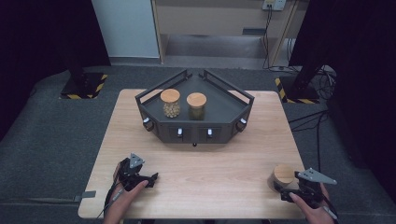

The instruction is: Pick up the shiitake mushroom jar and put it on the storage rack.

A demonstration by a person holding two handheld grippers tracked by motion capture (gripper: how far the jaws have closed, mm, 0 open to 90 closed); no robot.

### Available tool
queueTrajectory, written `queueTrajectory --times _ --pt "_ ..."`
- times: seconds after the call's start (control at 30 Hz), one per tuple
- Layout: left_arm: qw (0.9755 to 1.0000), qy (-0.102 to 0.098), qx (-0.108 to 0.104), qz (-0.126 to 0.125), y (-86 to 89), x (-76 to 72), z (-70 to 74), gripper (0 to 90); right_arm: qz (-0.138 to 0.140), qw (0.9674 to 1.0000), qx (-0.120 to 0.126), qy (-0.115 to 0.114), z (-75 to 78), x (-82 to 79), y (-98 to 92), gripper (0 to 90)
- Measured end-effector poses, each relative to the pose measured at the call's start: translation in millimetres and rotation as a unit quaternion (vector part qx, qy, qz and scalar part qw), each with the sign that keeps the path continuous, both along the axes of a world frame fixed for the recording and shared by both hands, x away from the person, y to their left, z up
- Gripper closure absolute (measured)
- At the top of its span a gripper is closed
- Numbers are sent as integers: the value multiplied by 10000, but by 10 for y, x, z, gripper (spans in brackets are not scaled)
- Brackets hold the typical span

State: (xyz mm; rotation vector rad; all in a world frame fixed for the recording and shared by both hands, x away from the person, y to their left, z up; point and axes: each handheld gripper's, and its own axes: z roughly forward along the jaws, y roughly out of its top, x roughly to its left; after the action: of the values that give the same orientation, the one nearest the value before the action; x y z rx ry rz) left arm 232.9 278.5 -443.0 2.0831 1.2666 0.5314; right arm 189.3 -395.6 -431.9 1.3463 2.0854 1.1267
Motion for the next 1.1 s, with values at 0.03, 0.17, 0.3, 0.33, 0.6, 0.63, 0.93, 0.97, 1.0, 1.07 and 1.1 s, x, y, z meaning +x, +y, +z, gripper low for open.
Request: queueTrajectory --times 0.03,0.17,0.3,0.33,0.6,0.63,0.93,0.97,1.0,1.07,1.1 --pt "10000 -1 -1 1 0 0 0 0 0 10000 -6 5 -5 6 6 26" --pt "10000 -1 -1 1 0 0 -1 0 2 10000 -13 4 -25 28 29 29" --pt "10000 1 1 -1 0 0 0 0 6 10000 -14 -3 -40 50 50 32" --pt "10000 1 0 -1 0 0 0 0 5 10000 -12 0 -46 58 55 33" --pt "10000 1 1 -1 0 0 0 0 -28 10000 -25 -22 -89 97 99 49" --pt "10000 0 1 -1 0 0 0 0 -32 10000 -26 -20 -95 100 104 53" --pt "10000 0 1 -1 0 0 0 0 -69 9999 3 -112 -153 81 139 83" --pt "10000 0 1 0 0 0 0 0 -88 9999 4 -143 -156 74 137 88" --pt "10000 1 1 -1 0 0 0 0 -108 9998 12 -166 -156 69 133 93" --pt "10000 -1 0 0 0 0 0 0 -176 9996 41 -208 -151 50 129 110" --pt "10000 0 1 -1 0 0 0 0 -190 9995 47 -237 -150 43 123 119"
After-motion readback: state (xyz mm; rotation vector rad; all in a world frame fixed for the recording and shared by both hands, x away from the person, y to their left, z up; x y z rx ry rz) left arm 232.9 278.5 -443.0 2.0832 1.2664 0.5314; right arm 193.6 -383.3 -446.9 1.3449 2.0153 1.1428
